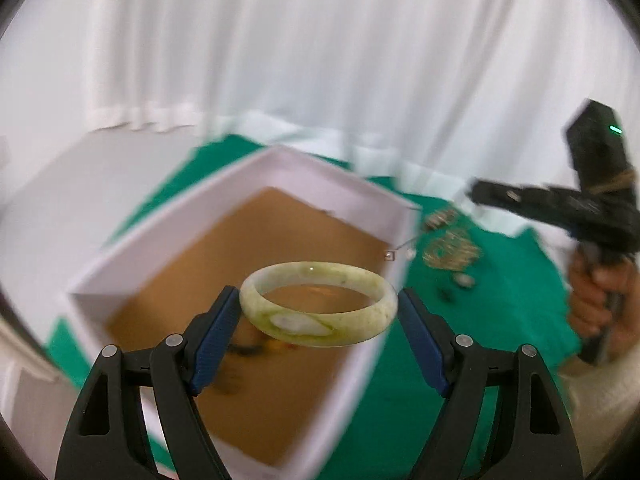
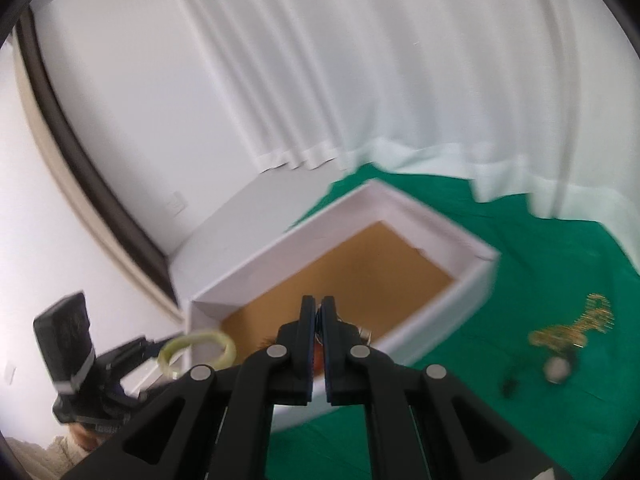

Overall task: Organize jewelry
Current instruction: 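Carry the bangle and pendant into the white box and open both tools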

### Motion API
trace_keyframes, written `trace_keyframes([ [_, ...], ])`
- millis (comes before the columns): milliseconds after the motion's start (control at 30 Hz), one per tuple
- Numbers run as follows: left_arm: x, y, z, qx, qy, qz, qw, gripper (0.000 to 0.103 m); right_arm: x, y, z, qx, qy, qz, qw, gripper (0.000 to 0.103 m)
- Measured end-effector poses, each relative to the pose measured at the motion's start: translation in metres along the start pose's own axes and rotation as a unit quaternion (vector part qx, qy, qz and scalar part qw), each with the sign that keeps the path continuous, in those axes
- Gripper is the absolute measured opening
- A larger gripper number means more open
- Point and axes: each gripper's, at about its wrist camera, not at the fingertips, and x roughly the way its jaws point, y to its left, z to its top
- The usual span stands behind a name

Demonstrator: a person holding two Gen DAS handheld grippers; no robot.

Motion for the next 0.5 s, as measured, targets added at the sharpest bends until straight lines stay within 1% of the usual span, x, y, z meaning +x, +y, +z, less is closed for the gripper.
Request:
trace_keyframes([
  [133,0.023,0.052,0.003,-0.028,0.016,0.05,0.9982,0.08,0.049,0.034,-0.008,-0.015,0.052,0.044,0.998,0.003],
  [200,0.039,0.075,-0.001,-0.038,0.031,0.074,0.9961,0.08,0.07,0.05,-0.017,-0.027,0.08,0.054,0.995,0.003],
  [300,0.06,0.097,-0.013,-0.052,0.057,0.093,0.9926,0.08,0.101,0.071,-0.041,-0.045,0.129,0.059,0.989,0.003],
  [333,0.065,0.103,-0.018,-0.057,0.065,0.095,0.9917,0.081,0.115,0.078,-0.053,-0.053,0.15,0.058,0.986,0.004],
  [400,0.076,0.109,-0.028,-0.062,0.084,0.099,0.9896,0.081,0.133,0.085,-0.071,-0.065,0.175,0.05,0.981,0.004],
  [433,0.078,0.108,-0.035,-0.061,0.091,0.104,0.9885,0.082,0.143,0.088,-0.083,-0.071,0.183,0.036,0.98,0.007],
  [467,0.081,0.107,-0.04,-0.059,0.095,0.109,0.9877,0.083,0.147,0.09,-0.088,-0.075,0.187,0.021,0.979,0.007],
  [500,0.08,0.107,-0.043,-0.057,0.094,0.109,0.988,0.088,0.151,0.09,-0.093,-0.077,0.187,0.005,0.979,0.007],
])
